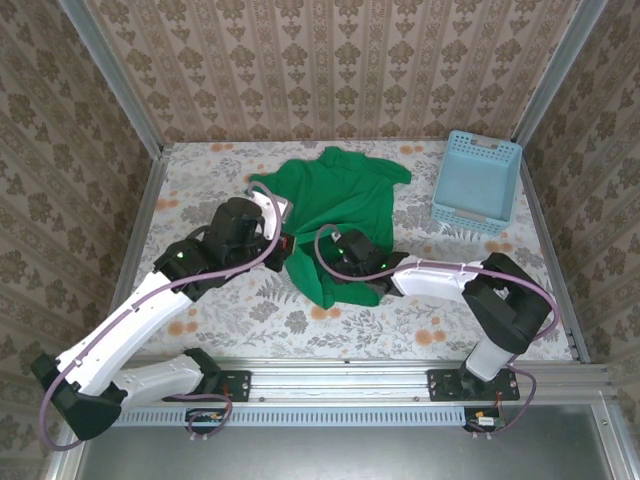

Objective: Fold the inside-out t-shirt

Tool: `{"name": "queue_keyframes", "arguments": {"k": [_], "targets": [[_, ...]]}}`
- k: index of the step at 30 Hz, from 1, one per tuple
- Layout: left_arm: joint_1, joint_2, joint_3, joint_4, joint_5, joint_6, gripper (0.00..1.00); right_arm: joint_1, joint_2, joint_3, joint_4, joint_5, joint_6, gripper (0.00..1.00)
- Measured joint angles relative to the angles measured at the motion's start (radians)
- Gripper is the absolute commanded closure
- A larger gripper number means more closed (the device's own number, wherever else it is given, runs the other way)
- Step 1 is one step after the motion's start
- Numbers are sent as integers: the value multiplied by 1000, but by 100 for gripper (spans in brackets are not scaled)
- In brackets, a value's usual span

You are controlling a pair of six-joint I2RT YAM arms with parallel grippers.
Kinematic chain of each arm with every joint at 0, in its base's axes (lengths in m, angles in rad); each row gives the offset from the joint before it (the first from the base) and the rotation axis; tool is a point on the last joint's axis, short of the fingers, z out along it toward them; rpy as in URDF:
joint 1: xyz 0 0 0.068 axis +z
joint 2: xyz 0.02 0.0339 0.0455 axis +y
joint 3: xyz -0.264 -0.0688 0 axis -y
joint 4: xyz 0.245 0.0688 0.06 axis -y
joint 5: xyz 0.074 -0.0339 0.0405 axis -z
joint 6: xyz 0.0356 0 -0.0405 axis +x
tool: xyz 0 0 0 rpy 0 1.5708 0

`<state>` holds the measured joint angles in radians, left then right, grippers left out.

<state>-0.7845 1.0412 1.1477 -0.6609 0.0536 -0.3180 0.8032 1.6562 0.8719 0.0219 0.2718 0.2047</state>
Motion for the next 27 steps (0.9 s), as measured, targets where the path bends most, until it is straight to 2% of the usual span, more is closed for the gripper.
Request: {"name": "queue_keyframes", "arguments": {"k": [7, 16, 27], "targets": [[-15, 83, 147, 54, 89, -102, 100, 69, 117, 60, 111, 64, 39, 25], [-87, 96, 225, 80, 114, -149, 100, 14, 243, 243, 109, 102, 131, 23], [-92, -5, 248, 51, -35, -134, 100, -100, 257, 248, 86, 11, 322, 20]]}}
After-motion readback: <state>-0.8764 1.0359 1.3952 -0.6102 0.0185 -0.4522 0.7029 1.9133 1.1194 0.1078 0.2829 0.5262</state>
